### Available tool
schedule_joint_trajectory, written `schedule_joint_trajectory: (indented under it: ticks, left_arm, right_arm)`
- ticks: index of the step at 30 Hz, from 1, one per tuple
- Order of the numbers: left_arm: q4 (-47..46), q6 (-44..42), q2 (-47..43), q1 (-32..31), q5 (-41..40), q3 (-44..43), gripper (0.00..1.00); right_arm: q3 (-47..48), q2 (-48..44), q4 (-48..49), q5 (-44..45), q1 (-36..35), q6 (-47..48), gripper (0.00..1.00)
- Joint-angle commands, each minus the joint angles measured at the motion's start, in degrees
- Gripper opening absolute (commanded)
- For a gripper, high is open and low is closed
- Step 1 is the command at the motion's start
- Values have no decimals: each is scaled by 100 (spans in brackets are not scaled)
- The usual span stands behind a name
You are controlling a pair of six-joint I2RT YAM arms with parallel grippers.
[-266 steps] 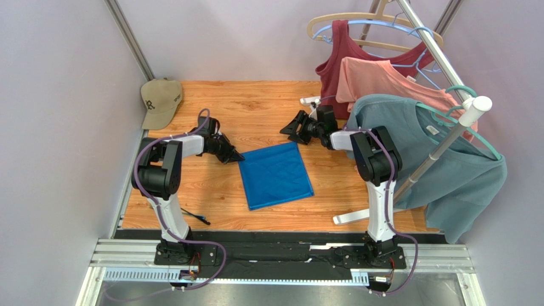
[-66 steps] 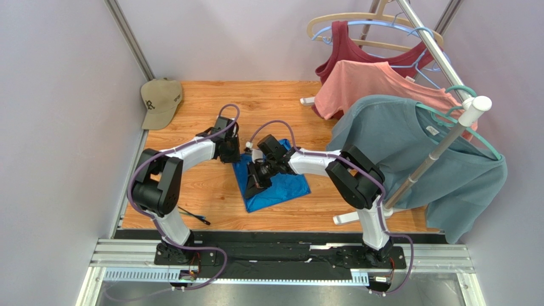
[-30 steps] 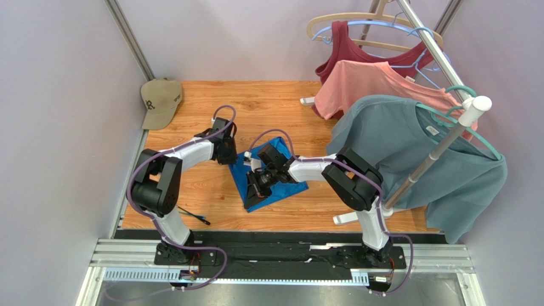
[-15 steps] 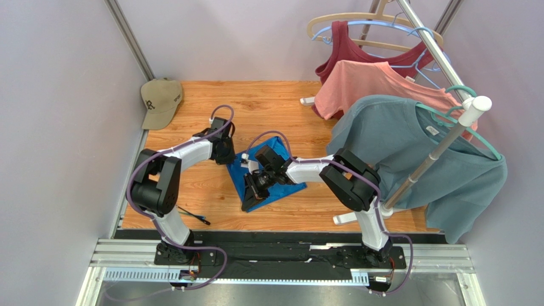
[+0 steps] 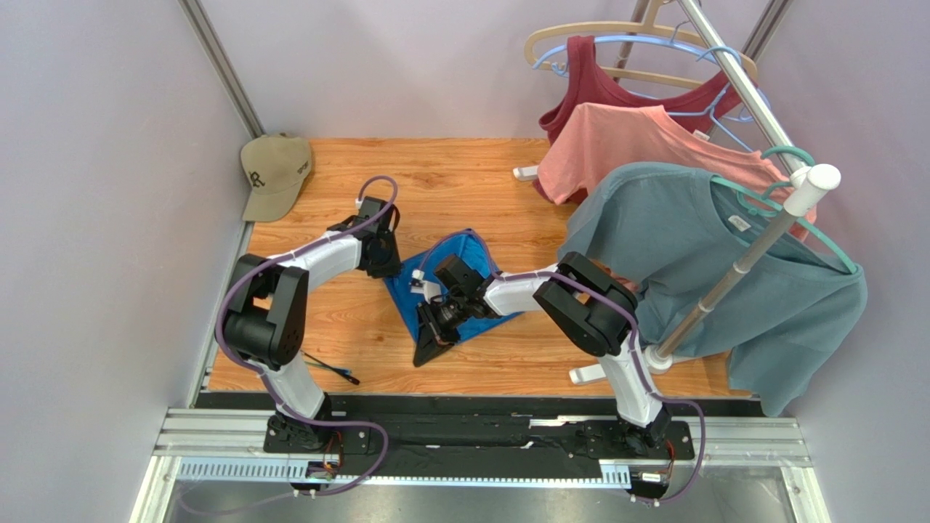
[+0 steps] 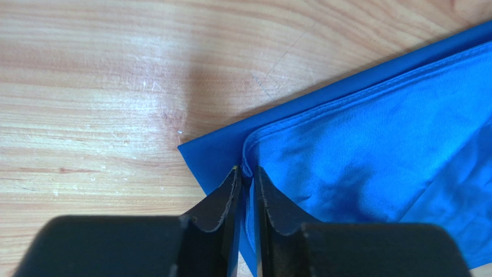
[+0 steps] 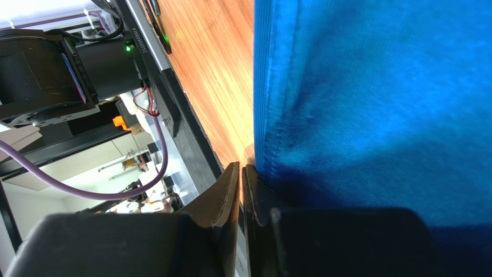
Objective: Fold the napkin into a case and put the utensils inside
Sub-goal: Fold the top corner of the square-folded napkin at the center of the board, then smooth out the upper triangle-folded napkin at the center of the board.
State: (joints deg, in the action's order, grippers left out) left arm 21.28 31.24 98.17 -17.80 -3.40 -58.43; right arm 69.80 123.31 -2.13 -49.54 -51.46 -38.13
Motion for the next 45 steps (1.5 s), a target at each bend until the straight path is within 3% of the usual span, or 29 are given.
schedule_joint_trajectory:
  ticks: [1,2,3,4,8,11,13,15,16,23,27,40,45]
  left_arm:
    - [157,-57,-183,40,-265,-300,35]
    - [244,-48,-437,40,-371,-257,40]
    - [315,-40,-596,40,-485,-247,54]
    - [524,-48,-884,40,-713,-247,60]
    - [895,-22,-1668,40,-987,-204,65]
    - [537,101,-2126,40,-427,112,53]
    - [-93,311,-2005,40,570,340,31]
    - [-351,478,-1654,40,1067,324,6]
    - [-457,523,-1269,40,1296,228,3]
    - [-766,646,-291,101,920,34,0]
    - [-572,813,-9,259,779,-28,0]
    - [183,893,97,444,762,-291,0]
    - [-281,436,-517,409,963,-19,0]
  right_arm:
    - [104,-622,3,-47,39,16,13]
    - [121,-780,-102,14,92,42,13]
    - [148,-1104,-225,67,162,147,14]
    - [157,-1237,-435,137,337,200,18]
    - [472,-1590,-1464,497,917,815,26]
    - [657,-1591,-1615,708,1471,930,29]
    - [937,-1355,-1571,1058,1804,921,29]
    - [1288,-1039,-1562,1183,1964,939,30]
    - [1665,-706,-1501,1122,2069,887,30]
    - [3397,632,-1501,851,2342,781,29]
    - [3759,1238,-1387,604,2448,614,29]
    - [3839,2154,-649,94,2782,342,30]
    - [3831,1873,-498,-39,2782,157,38]
